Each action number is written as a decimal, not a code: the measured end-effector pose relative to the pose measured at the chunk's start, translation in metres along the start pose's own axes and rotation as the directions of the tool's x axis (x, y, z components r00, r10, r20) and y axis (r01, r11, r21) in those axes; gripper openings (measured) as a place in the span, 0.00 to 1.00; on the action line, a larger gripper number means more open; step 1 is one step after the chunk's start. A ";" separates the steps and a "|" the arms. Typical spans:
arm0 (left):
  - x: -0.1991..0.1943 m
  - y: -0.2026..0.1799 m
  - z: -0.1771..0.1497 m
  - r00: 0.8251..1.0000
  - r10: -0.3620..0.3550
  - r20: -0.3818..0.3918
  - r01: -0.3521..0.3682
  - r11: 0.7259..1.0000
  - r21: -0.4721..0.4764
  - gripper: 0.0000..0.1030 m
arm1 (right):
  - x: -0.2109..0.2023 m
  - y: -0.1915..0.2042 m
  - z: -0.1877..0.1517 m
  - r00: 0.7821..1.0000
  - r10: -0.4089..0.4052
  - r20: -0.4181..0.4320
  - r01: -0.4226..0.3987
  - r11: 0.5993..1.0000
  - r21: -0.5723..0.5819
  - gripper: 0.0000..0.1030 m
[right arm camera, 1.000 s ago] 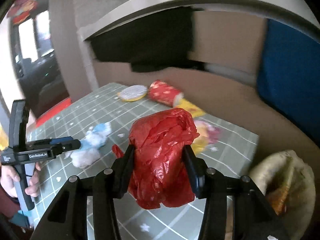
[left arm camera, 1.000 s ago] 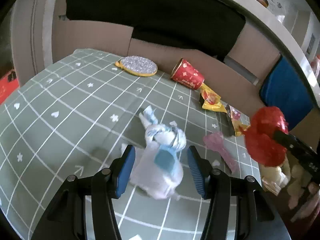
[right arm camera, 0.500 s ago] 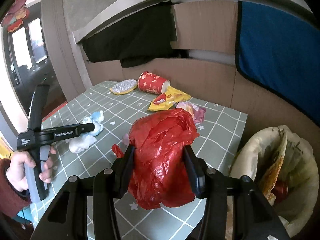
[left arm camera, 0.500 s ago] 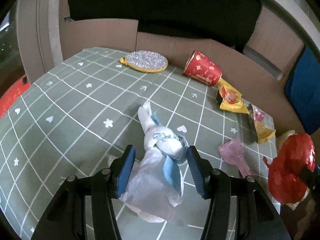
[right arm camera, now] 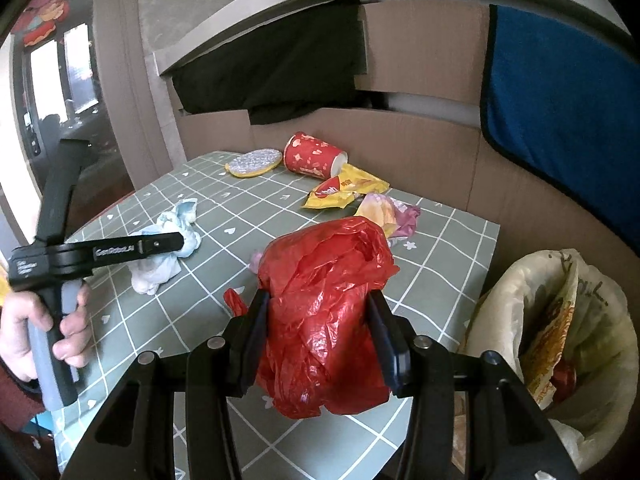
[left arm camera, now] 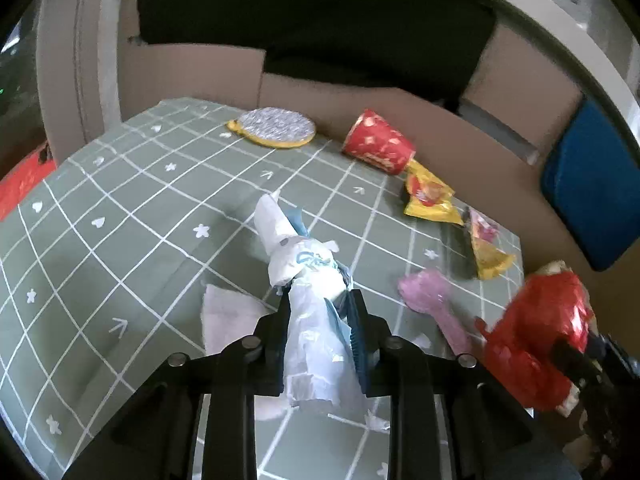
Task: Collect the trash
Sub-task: 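Carry the wrapper and red bag over the trash bin and open both tools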
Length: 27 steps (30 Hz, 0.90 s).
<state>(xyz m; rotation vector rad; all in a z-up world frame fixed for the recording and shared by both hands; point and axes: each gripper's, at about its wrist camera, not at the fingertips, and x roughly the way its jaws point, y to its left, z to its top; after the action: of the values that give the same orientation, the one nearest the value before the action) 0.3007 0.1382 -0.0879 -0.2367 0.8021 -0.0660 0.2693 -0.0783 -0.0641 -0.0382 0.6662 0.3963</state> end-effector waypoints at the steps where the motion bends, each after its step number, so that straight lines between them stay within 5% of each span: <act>1: -0.004 -0.003 -0.002 1.000 -0.001 0.012 0.000 1.000 0.013 0.24 | 0.000 0.000 0.000 1.000 0.001 0.000 -0.001 1.000 -0.003 0.44; 15: -0.055 -0.032 -0.010 0.992 -0.020 0.125 0.006 0.994 0.107 0.24 | -0.007 -0.001 0.001 1.000 0.010 0.011 -0.010 1.000 0.003 0.44; 27: -0.097 -0.085 -0.002 0.973 -0.072 0.221 0.030 0.981 0.190 0.24 | -0.062 -0.021 0.024 0.989 -0.051 0.137 0.053 0.999 -0.012 0.44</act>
<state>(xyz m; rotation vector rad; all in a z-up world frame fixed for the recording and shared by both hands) 0.2346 0.0699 -0.0010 -0.0862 0.5579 -0.1592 0.2476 -0.1154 -0.0095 -0.0424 0.5256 0.3505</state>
